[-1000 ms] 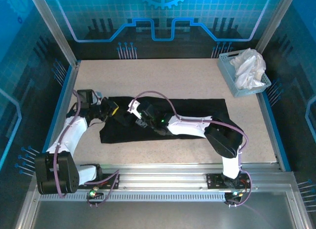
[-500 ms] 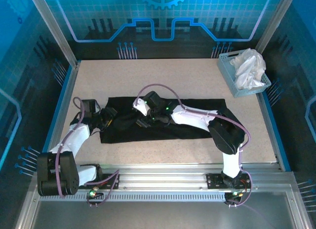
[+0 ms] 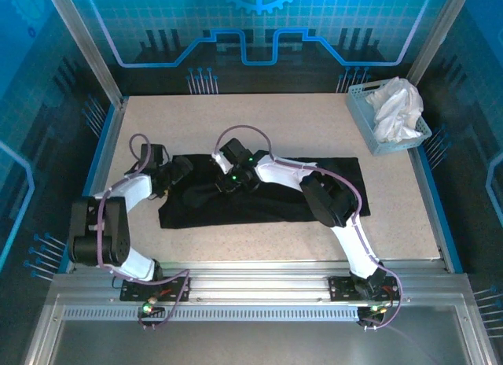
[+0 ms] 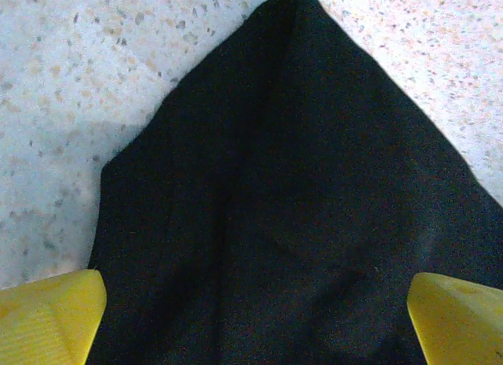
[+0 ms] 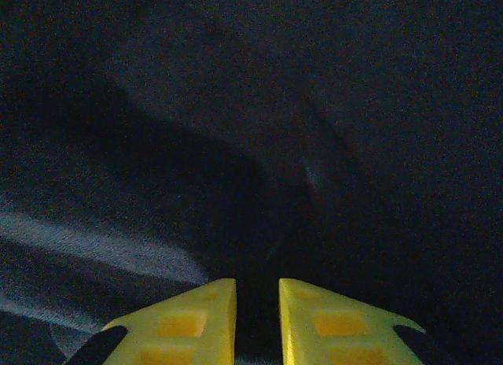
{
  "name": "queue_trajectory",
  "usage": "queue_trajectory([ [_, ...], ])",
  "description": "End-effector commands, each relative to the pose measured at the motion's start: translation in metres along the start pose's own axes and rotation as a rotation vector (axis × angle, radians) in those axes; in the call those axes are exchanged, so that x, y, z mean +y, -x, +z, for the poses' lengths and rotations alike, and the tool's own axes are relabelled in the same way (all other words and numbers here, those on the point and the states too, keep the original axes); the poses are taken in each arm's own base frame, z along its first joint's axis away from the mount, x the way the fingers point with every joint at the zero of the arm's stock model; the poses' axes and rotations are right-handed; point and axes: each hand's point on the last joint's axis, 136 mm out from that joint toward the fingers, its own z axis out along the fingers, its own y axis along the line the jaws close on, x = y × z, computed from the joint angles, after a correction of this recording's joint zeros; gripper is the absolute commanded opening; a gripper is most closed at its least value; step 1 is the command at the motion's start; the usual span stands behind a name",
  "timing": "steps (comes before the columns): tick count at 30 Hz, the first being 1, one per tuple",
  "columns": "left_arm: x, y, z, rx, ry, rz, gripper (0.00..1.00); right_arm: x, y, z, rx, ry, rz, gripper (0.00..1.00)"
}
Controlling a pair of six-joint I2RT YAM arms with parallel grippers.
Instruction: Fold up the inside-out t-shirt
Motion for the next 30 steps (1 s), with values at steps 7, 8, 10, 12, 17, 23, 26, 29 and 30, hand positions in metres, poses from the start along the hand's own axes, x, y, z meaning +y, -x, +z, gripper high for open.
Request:
queue_trajectory([
  [7, 0.007, 0.0, 0.009, 0.029, 0.101, 0.091, 0.99, 0.004, -0.002, -0.012, -0.005, 0.041, 0.051, 0.21],
  [8, 0.005, -0.003, 0.011, 0.045, 0.087, 0.088, 0.99, 0.005, -0.002, -0.012, -0.005, 0.044, 0.052, 0.21],
  [10, 0.001, -0.014, 0.016, 0.104, 0.056, 0.08, 0.99, 0.006, -0.001, -0.012, -0.006, 0.053, 0.056, 0.21],
  [12, -0.003, -0.026, 0.02, 0.159, 0.031, 0.076, 0.99, 0.008, 0.003, -0.015, -0.015, 0.06, 0.053, 0.21],
  [17, -0.012, -0.053, 0.023, 0.245, -0.044, 0.082, 0.99, 0.01, 0.012, -0.026, -0.044, 0.059, 0.042, 0.21],
  [23, -0.02, -0.069, 0.023, 0.311, -0.118, 0.085, 0.84, 0.012, 0.018, -0.035, -0.059, 0.057, 0.032, 0.21],
  [26, -0.024, -0.072, 0.022, 0.316, -0.15, 0.074, 0.68, 0.013, 0.022, -0.042, -0.074, 0.054, 0.029, 0.22],
  [29, -0.023, -0.075, 0.024, 0.321, -0.157, 0.069, 0.52, 0.015, 0.026, -0.051, -0.092, 0.054, 0.025, 0.23],
  [30, -0.023, -0.076, 0.024, 0.326, -0.161, 0.063, 0.47, 0.015, 0.028, -0.055, -0.099, 0.051, 0.023, 0.23],
])
